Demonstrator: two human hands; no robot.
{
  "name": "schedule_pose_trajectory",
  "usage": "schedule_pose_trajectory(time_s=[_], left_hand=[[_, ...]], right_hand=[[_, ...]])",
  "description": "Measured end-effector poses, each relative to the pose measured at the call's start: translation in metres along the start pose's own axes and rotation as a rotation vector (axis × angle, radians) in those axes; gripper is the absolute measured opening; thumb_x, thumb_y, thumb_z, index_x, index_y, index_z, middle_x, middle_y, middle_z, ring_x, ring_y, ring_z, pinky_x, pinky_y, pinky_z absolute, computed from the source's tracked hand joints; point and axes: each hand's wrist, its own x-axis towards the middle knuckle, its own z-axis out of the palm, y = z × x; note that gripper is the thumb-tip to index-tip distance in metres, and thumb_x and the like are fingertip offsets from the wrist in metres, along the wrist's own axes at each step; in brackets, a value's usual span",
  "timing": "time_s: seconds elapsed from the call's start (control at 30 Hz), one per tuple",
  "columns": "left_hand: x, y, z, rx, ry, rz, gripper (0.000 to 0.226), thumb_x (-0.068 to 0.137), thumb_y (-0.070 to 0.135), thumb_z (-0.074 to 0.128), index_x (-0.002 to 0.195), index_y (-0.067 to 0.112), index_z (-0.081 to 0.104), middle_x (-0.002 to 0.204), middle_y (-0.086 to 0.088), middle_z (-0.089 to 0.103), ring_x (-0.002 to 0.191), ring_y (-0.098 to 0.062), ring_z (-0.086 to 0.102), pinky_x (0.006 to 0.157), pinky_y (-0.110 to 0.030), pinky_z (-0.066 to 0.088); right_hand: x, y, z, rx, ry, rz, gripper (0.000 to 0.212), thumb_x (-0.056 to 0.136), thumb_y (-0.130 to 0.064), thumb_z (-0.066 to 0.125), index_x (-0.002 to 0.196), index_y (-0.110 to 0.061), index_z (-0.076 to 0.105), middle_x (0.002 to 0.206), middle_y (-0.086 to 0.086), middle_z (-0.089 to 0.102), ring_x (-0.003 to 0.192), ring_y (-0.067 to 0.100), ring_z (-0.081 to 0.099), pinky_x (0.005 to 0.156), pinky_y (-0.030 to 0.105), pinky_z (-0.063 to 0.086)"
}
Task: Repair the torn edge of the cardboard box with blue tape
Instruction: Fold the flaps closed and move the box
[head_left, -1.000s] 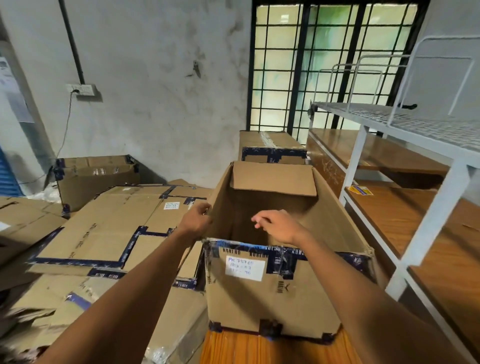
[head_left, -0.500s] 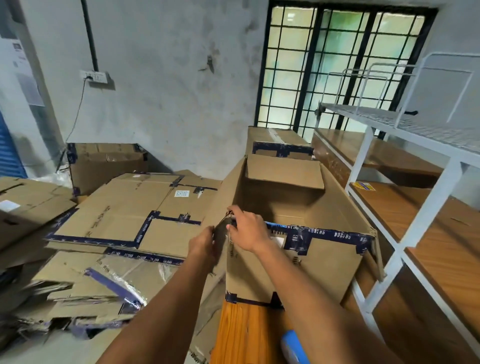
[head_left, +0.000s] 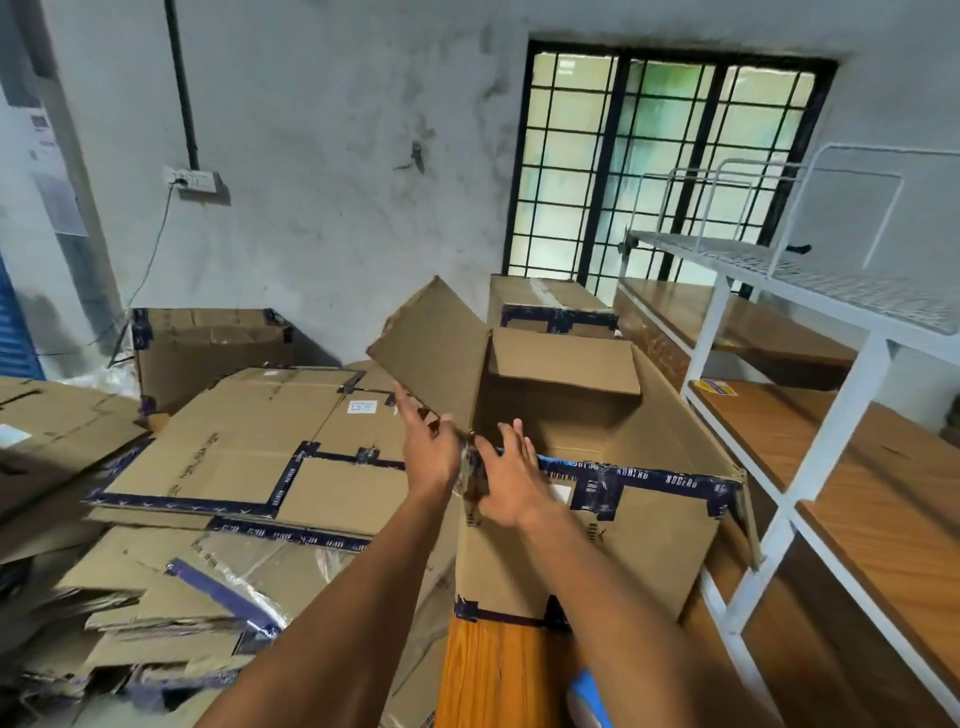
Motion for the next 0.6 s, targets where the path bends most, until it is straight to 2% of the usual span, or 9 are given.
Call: schedule_pose_trajectory(time_s=[0.03, 0.1, 0.23, 0.27, 0.33, 0.4, 0.47, 0.53, 0.6], left_hand=[[0.002, -0.002, 0.002, 0.084, -0.040, 0.125, 0.086, 0.110, 0.027, 0.051, 0.164, 0.056, -0.010, 0.174, 0.005, 0.030, 0.140, -0.026, 0.057, 0.116, -0.035, 0.047], [0.006, -0.006, 0.007, 0.227, -0.153, 0.320, 0.078, 0.109, 0.044, 0.047, 0.164, 0.057, -0.007, 0.176, 0.003, 0.027, 0.155, -0.026, 0.040, 0.125, -0.051, 0.038], [0.004, -0.006, 0.020, 0.586, -0.390, 0.482, 0.063, 0.108, 0.063, 0.029, 0.167, 0.053, 0.011, 0.176, -0.001, 0.023, 0.159, -0.029, 0.028, 0.126, -0.061, 0.028], [0.002, -0.007, 0.023, 0.702, -0.447, 0.494, 0.059, 0.107, 0.065, 0.024, 0.165, 0.055, 0.017, 0.178, 0.002, 0.018, 0.161, -0.029, 0.023, 0.127, -0.063, 0.022], [0.000, -0.014, 0.033, 0.898, -0.557, 0.496, 0.056, 0.109, 0.066, 0.019, 0.162, 0.054, 0.030, 0.179, 0.007, 0.011, 0.163, -0.025, 0.014, 0.128, -0.066, 0.012], [-0.005, -0.017, 0.043, 1.025, -0.590, 0.518, 0.059, 0.107, 0.068, 0.018, 0.157, 0.049, 0.042, 0.178, 0.006, 0.019, 0.162, -0.022, 0.018, 0.126, -0.068, 0.011], [-0.013, -0.014, 0.058, 1.115, -0.548, 0.564, 0.065, 0.101, 0.073, 0.022, 0.150, 0.040, 0.050, 0.168, 0.004, 0.039, 0.156, -0.021, 0.032, 0.125, -0.067, 0.014], [-0.020, -0.009, 0.075, 1.211, -0.531, 0.615, 0.065, 0.099, 0.075, 0.033, 0.146, 0.032, 0.050, 0.157, 0.002, 0.051, 0.148, -0.023, 0.044, 0.126, -0.066, 0.013], [-0.026, -0.002, 0.096, 1.286, -0.607, 0.674, 0.065, 0.100, 0.071, 0.043, 0.153, 0.033, 0.042, 0.158, 0.000, 0.050, 0.148, -0.025, 0.046, 0.127, -0.066, 0.011]], right_hand=[[-0.001, 0.000, 0.001, 0.018, -0.001, 0.024, 0.089, 0.093, -0.019, 0.075, 0.166, -0.018, 0.024, 0.175, 0.015, -0.003, 0.161, 0.035, -0.017, 0.130, 0.050, -0.004], [-0.004, 0.005, 0.004, 0.007, 0.046, 0.044, 0.087, 0.093, -0.029, 0.076, 0.164, -0.014, 0.027, 0.172, 0.017, 0.009, 0.162, 0.034, -0.007, 0.132, 0.048, 0.000], [-0.016, 0.031, 0.001, -0.052, 0.111, 0.163, 0.085, 0.093, -0.039, 0.073, 0.159, -0.006, 0.032, 0.168, 0.019, 0.021, 0.162, 0.034, 0.008, 0.132, 0.047, 0.014], [-0.023, 0.041, -0.003, -0.064, 0.167, 0.185, 0.077, 0.094, -0.039, 0.069, 0.156, -0.006, 0.037, 0.165, 0.019, 0.026, 0.160, 0.034, 0.014, 0.131, 0.048, 0.016], [-0.039, 0.073, -0.003, -0.029, 0.396, 0.249, 0.052, 0.098, -0.039, 0.059, 0.143, -0.012, 0.055, 0.151, 0.016, 0.041, 0.149, 0.032, 0.033, 0.125, 0.051, 0.031], [-0.057, 0.103, -0.004, 0.021, 0.626, 0.331, 0.031, 0.099, -0.030, 0.059, 0.127, -0.017, 0.064, 0.140, 0.012, 0.046, 0.134, 0.030, 0.042, 0.112, 0.051, 0.044], [-0.072, 0.126, -0.009, 0.090, 0.757, 0.458, 0.022, 0.099, -0.023, 0.061, 0.120, -0.016, 0.062, 0.133, 0.011, 0.047, 0.124, 0.030, 0.047, 0.103, 0.048, 0.048], [-0.079, 0.140, -0.023, 0.229, 0.817, 0.663, 0.026, 0.100, -0.029, 0.062, 0.121, -0.014, 0.057, 0.133, 0.014, 0.048, 0.122, 0.033, 0.047, 0.100, 0.046, 0.045], [-0.083, 0.157, -0.041, 0.449, 0.821, 0.948, 0.048, 0.100, -0.045, 0.063, 0.133, -0.012, 0.052, 0.146, 0.019, 0.044, 0.135, 0.038, 0.039, 0.107, 0.048, 0.041]])
